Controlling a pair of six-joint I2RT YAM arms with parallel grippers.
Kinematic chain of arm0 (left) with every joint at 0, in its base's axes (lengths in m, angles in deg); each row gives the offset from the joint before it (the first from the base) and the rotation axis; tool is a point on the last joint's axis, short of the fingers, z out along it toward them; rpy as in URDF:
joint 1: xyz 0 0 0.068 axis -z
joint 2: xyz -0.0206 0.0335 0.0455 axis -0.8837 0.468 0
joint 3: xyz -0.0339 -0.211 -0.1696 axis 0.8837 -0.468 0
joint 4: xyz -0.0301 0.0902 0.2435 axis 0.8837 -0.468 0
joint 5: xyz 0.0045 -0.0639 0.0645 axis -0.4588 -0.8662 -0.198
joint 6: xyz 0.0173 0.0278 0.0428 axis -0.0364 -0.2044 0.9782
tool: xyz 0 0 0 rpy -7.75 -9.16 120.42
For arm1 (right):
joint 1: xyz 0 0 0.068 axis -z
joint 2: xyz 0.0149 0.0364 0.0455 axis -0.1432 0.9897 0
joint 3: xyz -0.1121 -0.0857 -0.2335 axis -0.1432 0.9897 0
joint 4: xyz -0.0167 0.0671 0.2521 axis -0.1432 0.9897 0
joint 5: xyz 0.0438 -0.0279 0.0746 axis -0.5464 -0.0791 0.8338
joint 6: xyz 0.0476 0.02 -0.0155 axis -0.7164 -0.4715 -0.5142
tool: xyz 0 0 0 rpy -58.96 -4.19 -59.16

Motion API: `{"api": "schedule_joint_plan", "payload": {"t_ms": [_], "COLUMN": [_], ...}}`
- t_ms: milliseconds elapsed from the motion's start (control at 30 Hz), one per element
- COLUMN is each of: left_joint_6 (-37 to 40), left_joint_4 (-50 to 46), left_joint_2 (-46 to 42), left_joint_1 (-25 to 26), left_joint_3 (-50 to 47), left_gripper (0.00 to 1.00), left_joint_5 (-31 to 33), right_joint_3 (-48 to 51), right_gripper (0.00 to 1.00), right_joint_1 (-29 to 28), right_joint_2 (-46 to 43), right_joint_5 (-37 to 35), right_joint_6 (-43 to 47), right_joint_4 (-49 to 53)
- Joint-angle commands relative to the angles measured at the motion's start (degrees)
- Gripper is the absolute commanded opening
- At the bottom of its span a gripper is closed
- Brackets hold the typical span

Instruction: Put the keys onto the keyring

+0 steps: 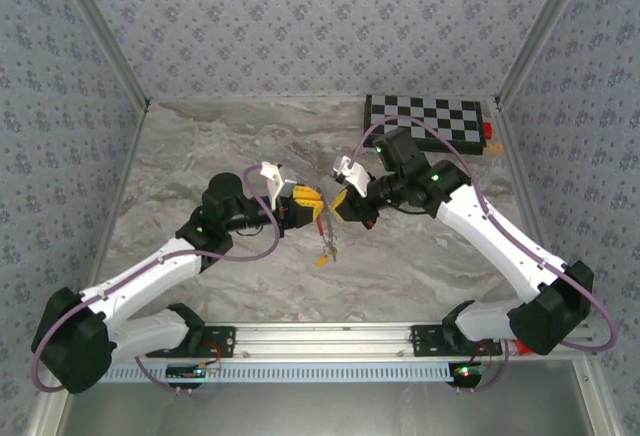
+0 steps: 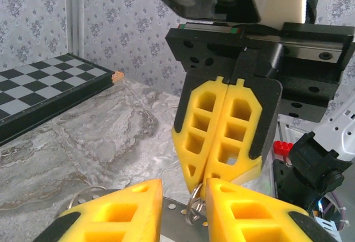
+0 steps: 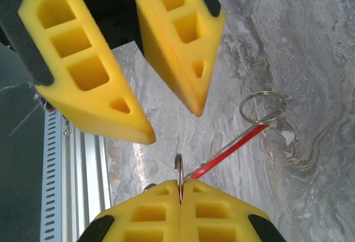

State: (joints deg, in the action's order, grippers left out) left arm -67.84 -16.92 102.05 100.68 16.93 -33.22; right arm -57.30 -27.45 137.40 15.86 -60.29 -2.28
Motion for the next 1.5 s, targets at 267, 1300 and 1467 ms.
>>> {"api": "schedule_joint_plan", "payload": {"t_ms": [267,1300,1467], "left_joint_6": [0.06,-1.41,-1.6], "left_joint_4": [0.2,2.71,3.66], "left_joint_2": [2.36,4.2,3.5], "left_joint_1": [-0.66,-0.64,-0.62], "left_joint_3": [2.92,2.94,2.33], "left_gripper": [0.3,0.0,0.0], "left_joint_5": [-4.69,-6.91,-6.67], "right_joint_3": [-1.01,0.76,1.63], "right_gripper": [0.0,0.0,0.01], "right_joint_1": [-0.27,-1.09,-1.75], "right_joint_2": [-1.41,-1.74,-3.02], "right_joint_5": [0.14,-0.12,-2.48], "right_joint_6": [1.11,0.5,0.57], "right_joint_4": [-1.09,-2.46,-3.1]}}
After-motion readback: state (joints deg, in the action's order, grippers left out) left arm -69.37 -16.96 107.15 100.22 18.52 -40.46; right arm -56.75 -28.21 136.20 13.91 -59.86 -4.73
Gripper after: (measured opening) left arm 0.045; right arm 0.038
